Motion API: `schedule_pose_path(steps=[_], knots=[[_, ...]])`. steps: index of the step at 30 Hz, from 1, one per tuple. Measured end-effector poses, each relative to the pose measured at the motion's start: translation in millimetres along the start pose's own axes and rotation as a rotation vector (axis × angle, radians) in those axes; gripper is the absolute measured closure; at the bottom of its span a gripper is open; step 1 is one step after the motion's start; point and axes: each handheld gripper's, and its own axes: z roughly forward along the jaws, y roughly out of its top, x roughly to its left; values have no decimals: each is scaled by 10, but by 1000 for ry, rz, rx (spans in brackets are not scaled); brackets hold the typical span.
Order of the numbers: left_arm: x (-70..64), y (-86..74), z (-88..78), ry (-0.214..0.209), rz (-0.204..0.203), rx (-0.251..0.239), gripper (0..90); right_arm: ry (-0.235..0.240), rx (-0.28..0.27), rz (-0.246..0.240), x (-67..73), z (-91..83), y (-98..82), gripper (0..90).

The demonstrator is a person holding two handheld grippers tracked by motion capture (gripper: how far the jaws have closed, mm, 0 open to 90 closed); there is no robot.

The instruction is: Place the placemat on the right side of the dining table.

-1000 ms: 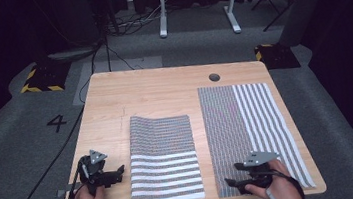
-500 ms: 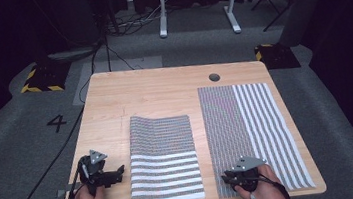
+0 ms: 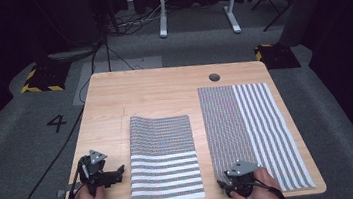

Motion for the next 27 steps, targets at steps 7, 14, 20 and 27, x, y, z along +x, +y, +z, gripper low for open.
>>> schedule_pose_path(steps=[7, 14, 20, 27], knots=[[-1, 0, 0, 1, -1, -1, 0, 41, 21, 51, -221, 6, 97, 857], [0, 1, 0, -1, 1, 0, 0, 15, 12, 46, -397, 34, 168, 862], [0, 0, 0, 0, 0, 0, 0, -2, 27, 31, -630, 21, 159, 858], [-1, 0, 0, 1, -2, -1, 0, 22, 26, 17, -723, 5, 133, 852]])
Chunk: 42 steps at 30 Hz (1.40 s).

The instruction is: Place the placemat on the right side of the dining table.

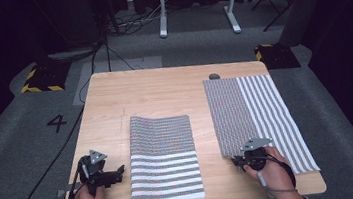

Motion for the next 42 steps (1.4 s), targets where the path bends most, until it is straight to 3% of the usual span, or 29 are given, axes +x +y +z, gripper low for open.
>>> schedule_pose_path(steps=[6, 20, 36, 39, 42], knots=[[2, 0, 0, 0, 3, 1, 0, 20, -28, -6, 36, 25, 22, 850], [1, 0, 0, -1, 1, 0, 0, 34, -30, 18, 25, -27, -40, 842], [-1, 2, 3, -1, -2, -1, 0, 33, -36, 11, 34, -24, -24, 825], [-1, 2, 4, 0, -2, -2, 0, 29, -33, 9, 48, -26, -17, 808], [-1, 2, 4, 0, -2, -1, 0, 42, -40, 25, 55, -22, -15, 737]])
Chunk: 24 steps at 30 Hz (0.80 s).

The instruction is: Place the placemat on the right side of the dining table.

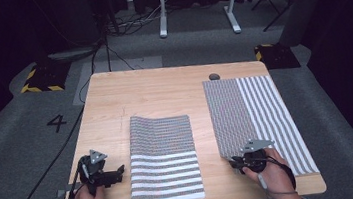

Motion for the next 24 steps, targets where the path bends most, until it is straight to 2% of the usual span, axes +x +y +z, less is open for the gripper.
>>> schedule_pose_path(steps=[3, 4, 6, 10, 12, 14, 16, 21, 24], knots=[[0, 0, 0, 0, 0, 0, 0, 18, -23, 17, 26, -17, 5, 638], [0, 0, 0, 0, 0, -1, 0, 17, -30, 5, 30, -27, 7, 609], [0, 0, 0, 0, 0, 0, 0, 30, -73, 13, 49, -64, 23, 577], [-2, -1, 0, 4, 0, -1, 0, 29, -151, 10, 50, -204, 80, 599], [-2, -1, 0, 4, 0, -1, 0, 22, -161, -11, 43, -297, 122, 708], [3, -2, -3, 0, 3, 1, 0, 30, -130, -15, 48, -354, 152, 773], [1, -5, -4, 3, 2, -1, 0, 27, -79, -36, 54, -340, 143, 815], [-3, -11, -8, 8, -3, -1, 0, 65, 63, -69, 125, -53, -39, 859], [-3, -11, -8, 8, -3, 0, 0, 56, 79, -62, 128, 0, -80, 876]])
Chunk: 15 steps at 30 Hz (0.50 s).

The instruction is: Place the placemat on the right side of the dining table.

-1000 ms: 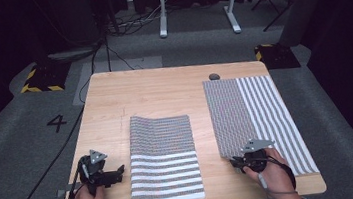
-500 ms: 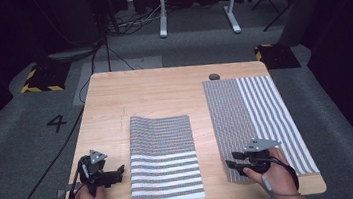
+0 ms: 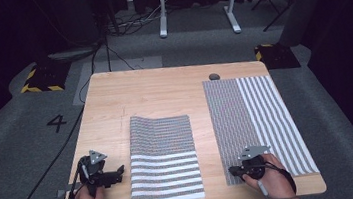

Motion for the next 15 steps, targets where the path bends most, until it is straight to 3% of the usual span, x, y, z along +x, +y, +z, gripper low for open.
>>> schedule_pose_path(steps=[7, 8, 9, 12, 15], knots=[[1, 1, 0, -1, 1, 0, 0, -44, 21, -15, 73, 6, 28, 870], [1, 1, 0, -1, 1, 0, 0, -47, 23, -13, 77, 6, 32, 851], [1, 1, -1, -2, 0, 1, 0, -47, 23, -8, 72, 2, 35, 773], [0, 1, 1, 0, 0, 0, 0, 8, -49, 34, 64, -56, 50, 768], [0, 1, 0, 0, 0, 0, 0, -5, -137, 22, 67, -170, 140, 665]])
